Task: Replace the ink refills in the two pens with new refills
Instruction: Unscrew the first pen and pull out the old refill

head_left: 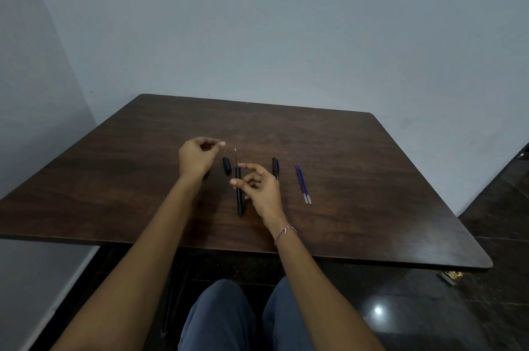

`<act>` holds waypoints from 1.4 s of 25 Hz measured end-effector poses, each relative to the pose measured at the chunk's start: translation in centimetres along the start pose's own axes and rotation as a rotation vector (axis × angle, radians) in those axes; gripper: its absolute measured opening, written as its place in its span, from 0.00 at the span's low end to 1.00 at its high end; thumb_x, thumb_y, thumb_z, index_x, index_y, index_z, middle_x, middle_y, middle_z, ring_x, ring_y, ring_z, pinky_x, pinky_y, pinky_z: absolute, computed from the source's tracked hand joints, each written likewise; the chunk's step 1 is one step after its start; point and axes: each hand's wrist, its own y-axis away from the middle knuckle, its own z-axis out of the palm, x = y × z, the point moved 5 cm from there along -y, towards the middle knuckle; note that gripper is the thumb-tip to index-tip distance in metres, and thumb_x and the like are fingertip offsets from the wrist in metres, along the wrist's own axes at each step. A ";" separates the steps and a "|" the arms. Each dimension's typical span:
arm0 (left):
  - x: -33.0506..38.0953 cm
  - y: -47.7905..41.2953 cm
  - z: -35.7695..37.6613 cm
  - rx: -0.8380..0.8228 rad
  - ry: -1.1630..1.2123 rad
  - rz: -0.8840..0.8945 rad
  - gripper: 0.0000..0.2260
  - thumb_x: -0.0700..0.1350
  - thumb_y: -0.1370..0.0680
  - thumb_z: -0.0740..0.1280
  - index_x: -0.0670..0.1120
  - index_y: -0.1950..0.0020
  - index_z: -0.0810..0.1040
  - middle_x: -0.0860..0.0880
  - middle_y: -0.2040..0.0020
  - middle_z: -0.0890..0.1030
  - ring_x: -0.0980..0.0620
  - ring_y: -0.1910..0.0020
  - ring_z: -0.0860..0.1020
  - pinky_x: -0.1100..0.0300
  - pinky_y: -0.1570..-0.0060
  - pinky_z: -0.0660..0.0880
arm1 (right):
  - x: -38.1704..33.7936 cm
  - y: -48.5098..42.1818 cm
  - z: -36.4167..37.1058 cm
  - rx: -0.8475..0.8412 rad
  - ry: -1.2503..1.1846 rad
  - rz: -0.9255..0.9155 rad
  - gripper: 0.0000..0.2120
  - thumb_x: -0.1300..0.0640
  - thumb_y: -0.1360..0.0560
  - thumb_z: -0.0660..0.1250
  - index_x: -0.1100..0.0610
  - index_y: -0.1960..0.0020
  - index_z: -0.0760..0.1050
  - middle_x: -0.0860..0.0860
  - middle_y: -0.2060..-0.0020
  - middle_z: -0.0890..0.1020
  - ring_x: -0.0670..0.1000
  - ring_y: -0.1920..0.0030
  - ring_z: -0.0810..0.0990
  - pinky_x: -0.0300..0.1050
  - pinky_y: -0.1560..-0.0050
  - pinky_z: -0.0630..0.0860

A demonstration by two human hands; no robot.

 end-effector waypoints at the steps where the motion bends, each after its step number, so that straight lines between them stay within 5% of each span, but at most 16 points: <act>1: 0.1 0.5 0.6 -0.086 0.142 -0.065 0.06 0.46 0.28 0.72 0.44 0.55 0.80 0.44 0.52 0.83 0.51 0.55 0.80 0.60 0.55 0.77 | -0.1 0.0 0.0 0.003 -0.009 -0.001 0.18 0.57 0.30 0.74 0.51 0.42 0.76 0.54 0.63 0.82 0.46 0.61 0.80 0.36 0.64 0.77; 4: 0.1 1.8 1.6 -0.241 0.331 -0.176 0.07 0.45 0.30 0.74 0.43 0.59 0.80 0.43 0.55 0.83 0.48 0.53 0.82 0.58 0.54 0.79 | -0.2 0.1 -0.3 0.036 -0.031 -0.019 0.19 0.57 0.31 0.75 0.51 0.42 0.75 0.52 0.65 0.82 0.46 0.63 0.80 0.38 0.63 0.77; 10: 0.5 3.7 2.1 -0.389 0.344 -0.228 0.03 0.38 0.31 0.74 0.43 0.62 0.81 0.50 0.64 0.83 0.53 0.60 0.80 0.67 0.67 0.78 | -0.2 0.1 -0.6 0.088 -0.045 -0.040 0.17 0.58 0.32 0.76 0.50 0.47 0.74 0.49 0.67 0.80 0.45 0.64 0.80 0.37 0.65 0.76; 16: 0.7 3.5 2.5 -0.374 0.353 -0.236 0.03 0.37 0.30 0.73 0.41 0.62 0.80 0.47 0.60 0.82 0.53 0.61 0.79 0.68 0.71 0.77 | -0.1 0.1 -0.6 0.074 -0.020 -0.036 0.16 0.58 0.32 0.76 0.52 0.48 0.74 0.51 0.66 0.80 0.46 0.64 0.80 0.39 0.63 0.78; 24: 1.7 1.7 2.9 -0.292 0.479 -0.234 0.03 0.36 0.29 0.72 0.41 0.61 0.80 0.52 0.74 0.81 0.59 0.72 0.79 0.68 0.70 0.78 | 0.1 -0.1 -0.4 0.045 0.005 -0.025 0.15 0.57 0.32 0.76 0.51 0.49 0.74 0.49 0.67 0.80 0.44 0.64 0.79 0.39 0.62 0.78; 35: 2.7 0.3 2.8 -0.126 0.607 -0.175 0.04 0.34 0.28 0.71 0.41 0.61 0.79 0.53 0.73 0.81 0.60 0.73 0.79 0.69 0.70 0.77 | 0.0 -0.1 -0.3 0.045 0.005 -0.021 0.15 0.57 0.32 0.76 0.48 0.50 0.73 0.49 0.67 0.81 0.45 0.65 0.79 0.38 0.63 0.78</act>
